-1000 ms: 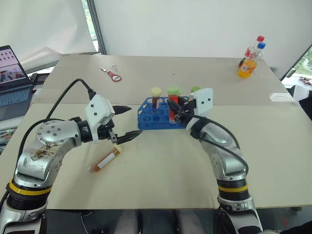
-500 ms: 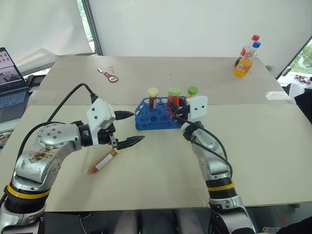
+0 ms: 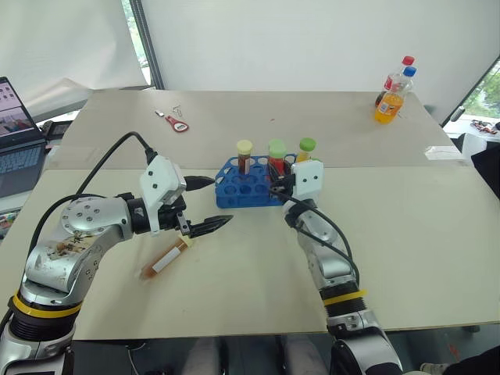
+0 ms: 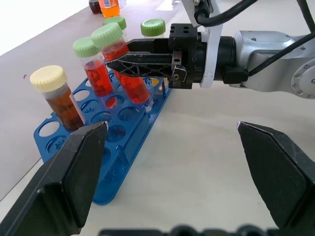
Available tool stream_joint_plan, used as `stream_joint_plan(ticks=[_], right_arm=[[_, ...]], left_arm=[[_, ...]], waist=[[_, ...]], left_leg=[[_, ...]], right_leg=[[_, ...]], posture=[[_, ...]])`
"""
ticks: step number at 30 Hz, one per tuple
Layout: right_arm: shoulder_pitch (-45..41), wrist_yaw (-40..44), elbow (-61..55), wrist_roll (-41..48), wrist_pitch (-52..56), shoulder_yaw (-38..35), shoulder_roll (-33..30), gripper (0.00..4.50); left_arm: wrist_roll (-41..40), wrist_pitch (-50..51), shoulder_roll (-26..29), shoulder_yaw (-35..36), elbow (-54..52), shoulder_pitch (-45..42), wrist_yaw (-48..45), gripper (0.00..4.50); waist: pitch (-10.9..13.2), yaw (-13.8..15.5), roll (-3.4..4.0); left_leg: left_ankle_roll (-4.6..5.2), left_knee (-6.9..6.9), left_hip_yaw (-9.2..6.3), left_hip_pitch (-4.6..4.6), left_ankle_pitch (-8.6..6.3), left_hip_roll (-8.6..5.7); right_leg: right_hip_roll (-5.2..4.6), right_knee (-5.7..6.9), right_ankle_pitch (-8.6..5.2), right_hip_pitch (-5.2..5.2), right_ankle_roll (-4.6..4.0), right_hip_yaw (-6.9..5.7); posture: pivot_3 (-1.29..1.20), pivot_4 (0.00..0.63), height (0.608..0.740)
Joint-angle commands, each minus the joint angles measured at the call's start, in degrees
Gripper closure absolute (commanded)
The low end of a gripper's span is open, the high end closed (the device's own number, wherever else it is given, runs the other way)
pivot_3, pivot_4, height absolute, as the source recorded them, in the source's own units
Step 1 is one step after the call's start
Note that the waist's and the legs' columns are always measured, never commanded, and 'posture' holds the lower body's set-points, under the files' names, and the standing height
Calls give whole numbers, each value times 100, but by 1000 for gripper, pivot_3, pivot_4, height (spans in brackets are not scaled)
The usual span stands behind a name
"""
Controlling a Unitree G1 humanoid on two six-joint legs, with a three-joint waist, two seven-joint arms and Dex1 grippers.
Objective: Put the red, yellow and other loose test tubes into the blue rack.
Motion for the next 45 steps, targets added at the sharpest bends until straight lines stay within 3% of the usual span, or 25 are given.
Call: stream_joint_plan(ticks=[1, 2, 4, 9, 13, 17, 23, 26, 35, 45], right_arm=[[57, -16, -108, 128, -303, -87, 84, 3514], [92, -43, -142, 160, -329, -119, 113, 3514], [158, 36, -217, 189, -325, -107, 111, 2464], [540, 268, -826, 51, 50, 90, -171, 789], [999, 548, -1760, -9, 476, 252, -574, 789], [1397, 1349, -2980, 341, 1091, 419, -1256, 789], [1277, 3153, -4235, 1918, 2790, 325, -2722, 789], [990, 3572, -4338, 2271, 3319, 275, -3298, 789], [-111, 4214, -4492, 3201, 4816, 212, -4234, 789], [-273, 4513, -5094, 4164, 5416, 83, -4715, 789]], left_arm=[[-104, 43, -27, 102, -177, -164, 88, 0], [-101, 61, -47, 104, -167, -182, 125, 0], [-105, 109, -103, 110, -146, -225, 210, 0], [-170, 438, -12, 172, -112, -334, 284, 0], [-73, 780, 467, 248, 18, -442, 224, 0], [-201, 1513, 1100, 199, -2, -707, 145, 0], [-560, 2716, 2199, -181, -185, -934, -421, 0], [-633, 3121, 2560, -466, -199, -1074, -619, 0], [-21, 3780, 2410, -2096, 244, -1848, -523, 0], [606, 3834, 2008, -2811, 755, -2049, -468, 0]], waist=[[0, 5, 0], [0, 6, 0], [0, 2, 0], [0, 7, 0], [1, 4, 0], [2, 14, -1], [6, 13, -7], [9, 23, -13], [11, 109, -17], [15, 224, -25]], left_leg=[[0, 0, 0, 0, 0, 0], [0, 0, -1, -1, 0, 0], [0, 0, -1, -1, 0, 0], [0, -5, -2, -1, 0, -1], [0, -6, -2, -3, 0, -1], [1, -6, -3, -2, 0, -2], [3, -8, -1, 6, -2, 1], [4, -5, 0, 11, -2, -1], [7, -7, 1, 0, -2, -1], [17, 15, 3, -30, -8, -5]], right_leg=[[0, 0, 0, 0, 0, 0], [0, 0, 0, 0, 0, 0], [0, 0, 0, 0, 0, 0], [0, -1, 0, -2, 0, 0], [-1, -1, 0, -5, 0, 1], [0, -3, -1, -4, 1, 1], [3, -9, -9, 0, -4, 1], [2, -27, -14, 5, -3, 1], [10, -51, -15, 6, -4, 1], [4, -58, -15, -2, -2, -4]], posture=[[0, 150, 733], [0, 150, 733], [0, 150, 733], [0, 150, 733], [0, 150, 733], [0, 150, 733], [0, 150, 733], [0, 150, 733], [0, 150, 733], [0, 150, 733]])
